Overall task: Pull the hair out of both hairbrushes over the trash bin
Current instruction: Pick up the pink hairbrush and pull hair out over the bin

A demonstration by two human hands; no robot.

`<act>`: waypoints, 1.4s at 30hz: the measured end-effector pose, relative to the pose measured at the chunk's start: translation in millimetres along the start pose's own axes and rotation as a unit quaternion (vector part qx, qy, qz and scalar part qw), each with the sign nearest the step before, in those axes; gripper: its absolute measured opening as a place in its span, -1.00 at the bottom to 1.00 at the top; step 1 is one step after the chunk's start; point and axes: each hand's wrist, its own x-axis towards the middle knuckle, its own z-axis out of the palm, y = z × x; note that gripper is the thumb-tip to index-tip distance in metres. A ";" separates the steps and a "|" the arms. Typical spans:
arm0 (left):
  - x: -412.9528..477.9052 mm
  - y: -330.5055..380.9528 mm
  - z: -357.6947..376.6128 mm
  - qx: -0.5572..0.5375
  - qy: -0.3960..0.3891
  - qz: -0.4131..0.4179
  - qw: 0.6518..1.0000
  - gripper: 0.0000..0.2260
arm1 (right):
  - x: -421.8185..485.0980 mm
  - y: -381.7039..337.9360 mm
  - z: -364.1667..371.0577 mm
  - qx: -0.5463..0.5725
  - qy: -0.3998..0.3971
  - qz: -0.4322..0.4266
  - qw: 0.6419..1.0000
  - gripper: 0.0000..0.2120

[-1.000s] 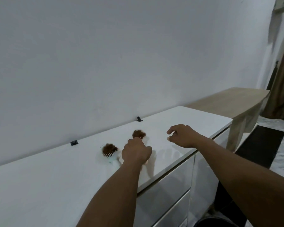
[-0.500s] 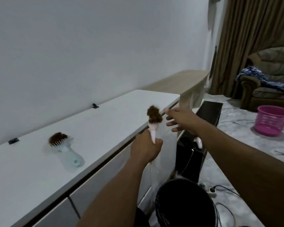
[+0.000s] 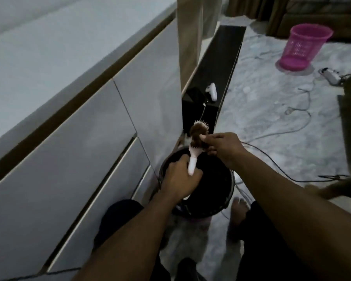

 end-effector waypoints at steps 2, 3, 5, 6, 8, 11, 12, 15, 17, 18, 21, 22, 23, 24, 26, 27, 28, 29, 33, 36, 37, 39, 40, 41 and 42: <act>13.2 -20.8 22.3 -0.030 -0.012 -0.030 0.999 -0.81 | 18.6 24.0 -1.0 0.020 0.012 0.022 0.999 -0.84; 18.9 -30.5 31.8 -0.049 -0.014 -0.039 0.998 -0.80 | 26.0 34.4 -1.3 0.029 0.017 0.030 0.999 -0.85; 32.2 -51.4 52.5 -0.103 -0.040 -0.075 0.991 -0.78 | 42.2 57.7 -1.8 0.022 0.027 0.038 0.999 -0.84; 39.5 -61.3 62.4 -0.129 -0.060 -0.100 0.985 -0.76 | 50.7 70.5 -2.0 0.006 0.032 0.039 0.999 -0.83; 52.1 -80.8 77.7 -0.161 -0.098 -0.137 0.972 -0.68 | 67.5 100.1 -2.8 -0.036 0.046 0.038 0.998 -0.83; 68.0 -108.2 96.2 -0.127 -0.145 -0.152 0.969 -0.67 | 86.8 140.7 -4.7 -0.122 0.072 0.030 0.989 -0.82; 72.6 -115.1 101.3 -0.104 -0.149 -0.150 0.972 -0.66 | 91.0 149.9 -4.1 -0.135 0.076 0.032 0.987 -0.81; 87.6 -121.4 111.2 -0.064 -0.137 -0.145 0.978 -0.65 | 107.8 162.1 -2.1 -0.137 0.092 0.035 0.986 -0.81; 100.0 -118.3 114.1 -0.061 -0.123 -0.161 0.977 -0.67 | 121.3 159.3 -0.8 -0.098 0.089 0.040 0.990 -0.79; 105.6 -118.3 115.9 -0.061 -0.118 -0.167 0.977 -0.68 | 128.0 157.2 0.0 -0.067 0.079 0.048 0.993 -0.78; 114.1 -117.3 118.0 -0.048 -0.106 -0.181 0.977 -0.69 | 141.7 152.2 2.3 -0.022 0.057 0.083 0.995 -0.78; 114.2 -116.5 118.1 -0.034 -0.104 -0.182 0.977 -0.69 | 143.6 150.8 3.9 -0.015 0.053 0.098 0.994 -0.80; 113.8 -114.9 118.1 -0.015 -0.107 -0.181 0.977 -0.70 | 144.6 149.4 5.9 -0.010 0.050 0.111 0.993 -0.83; 113.8 -112.6 118.5 0.007 -0.114 -0.177 0.978 -0.72 | 145.6 148.5 7.5 -0.023 0.048 0.116 0.992 -0.81; 113.9 -108.2 120.0 0.043 -0.132 -0.158 0.978 -0.80 | 148.3 150.1 10.4 -0.111 0.045 0.083 0.989 -0.56; 113.7 -106.2 121.0 0.049 -0.137 -0.150 0.978 -0.82 | 149.7 151.7 11.9 -0.161 0.048 0.051 0.985 -0.48; 113.2 -104.3 121.8 0.051 -0.139 -0.144 0.978 -0.83 | 150.9 153.7 12.6 -0.198 0.057 0.020 0.978 -0.49; 112.4 -102.5 122.6 0.050 -0.140 -0.139 0.979 -0.83 | 151.8 155.3 12.2 -0.216 0.074 0.000 0.974 -0.58; 108.2 -99.9 127.7 0.043 -0.148 -0.119 0.981 -0.82 | 157.9 156.1 5.1 -0.207 0.160 0.018 0.965 -0.94; 109.0 -100.3 130.6 0.032 -0.143 -0.122 0.982 -0.79 | 159.2 155.4 2.9 -0.130 0.178 0.050 0.974 -0.91; 109.7 -100.6 131.0 0.029 -0.142 -0.126 0.981 -0.78 | 158.3 154.6 3.4 -0.065 0.170 0.070 0.981 -0.90; 110.7 -101.3 131.3 0.031 -0.135 -0.133 0.981 -0.77 | 156.0 152.6 5.1 0.046 0.154 0.108 0.981 -0.87; 110.9 -101.5 131.4 0.036 -0.131 -0.137 0.981 -0.78 | 155.5 151.7 5.1 0.089 0.149 0.128 0.976 -0.85; 111.0 -101.6 131.2 0.042 -0.128 -0.141 0.981 -0.78 | 156.2 151.5 4.2 0.122 0.144 0.147 0.971 -0.84; 111.1 -101.9 131.3 0.047 -0.126 -0.144 0.980 -0.78 | 157.2 152.0 3.3 0.146 0.134 0.165 0.966 -0.84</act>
